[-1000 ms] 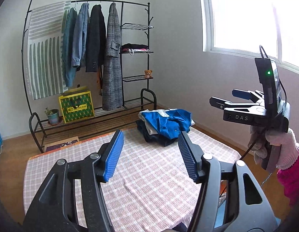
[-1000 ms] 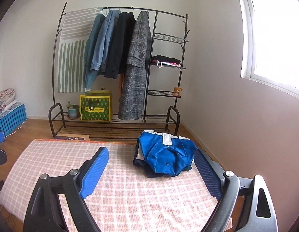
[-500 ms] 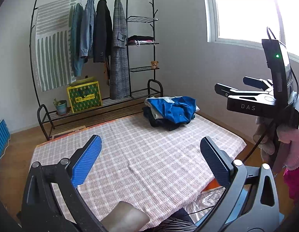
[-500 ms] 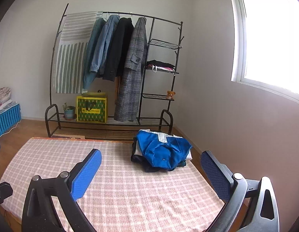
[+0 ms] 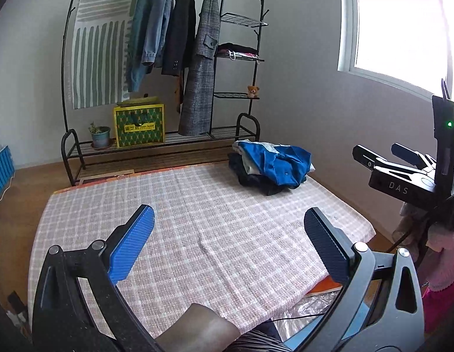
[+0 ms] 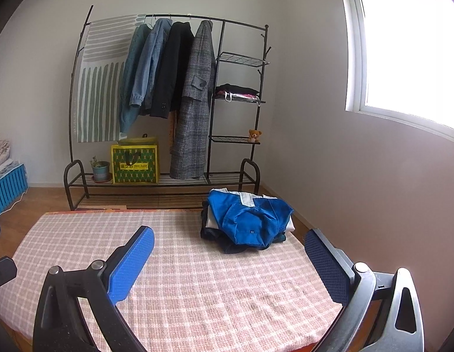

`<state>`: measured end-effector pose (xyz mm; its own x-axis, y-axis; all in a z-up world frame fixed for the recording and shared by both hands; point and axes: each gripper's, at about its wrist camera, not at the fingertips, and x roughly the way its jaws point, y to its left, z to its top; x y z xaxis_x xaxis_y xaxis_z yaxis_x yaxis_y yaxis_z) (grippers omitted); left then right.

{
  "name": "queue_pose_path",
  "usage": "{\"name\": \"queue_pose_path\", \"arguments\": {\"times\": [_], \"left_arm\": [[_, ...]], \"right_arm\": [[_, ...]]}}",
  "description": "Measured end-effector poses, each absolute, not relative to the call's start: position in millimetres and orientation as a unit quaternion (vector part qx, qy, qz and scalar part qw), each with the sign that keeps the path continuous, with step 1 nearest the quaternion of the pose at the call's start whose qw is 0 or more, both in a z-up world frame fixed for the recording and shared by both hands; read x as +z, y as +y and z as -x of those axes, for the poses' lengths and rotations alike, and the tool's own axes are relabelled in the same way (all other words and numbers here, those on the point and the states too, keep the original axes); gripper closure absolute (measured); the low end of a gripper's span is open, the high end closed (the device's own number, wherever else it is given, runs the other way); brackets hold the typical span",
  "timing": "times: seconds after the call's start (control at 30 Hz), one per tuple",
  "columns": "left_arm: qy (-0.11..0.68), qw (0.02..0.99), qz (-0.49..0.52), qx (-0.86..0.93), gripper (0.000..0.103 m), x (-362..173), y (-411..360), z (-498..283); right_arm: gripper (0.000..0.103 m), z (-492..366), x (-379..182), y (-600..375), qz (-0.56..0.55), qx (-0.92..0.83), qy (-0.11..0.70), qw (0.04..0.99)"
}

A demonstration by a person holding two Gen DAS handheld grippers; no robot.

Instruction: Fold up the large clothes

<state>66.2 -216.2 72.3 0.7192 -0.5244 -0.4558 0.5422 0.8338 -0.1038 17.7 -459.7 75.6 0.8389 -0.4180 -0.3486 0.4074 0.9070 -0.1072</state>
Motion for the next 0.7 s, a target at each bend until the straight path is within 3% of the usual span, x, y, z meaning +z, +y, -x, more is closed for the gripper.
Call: {"name": "queue_pose_path", "arguments": {"times": [0.7], "left_arm": [[0.234, 0.929, -0.016, -0.287, 0.000, 77.0, -212.0, -70.3]], "right_arm": [[0.000, -21.8, 73.6, -449.5, 0.025, -0.213, 0.183, 0.959]]}}
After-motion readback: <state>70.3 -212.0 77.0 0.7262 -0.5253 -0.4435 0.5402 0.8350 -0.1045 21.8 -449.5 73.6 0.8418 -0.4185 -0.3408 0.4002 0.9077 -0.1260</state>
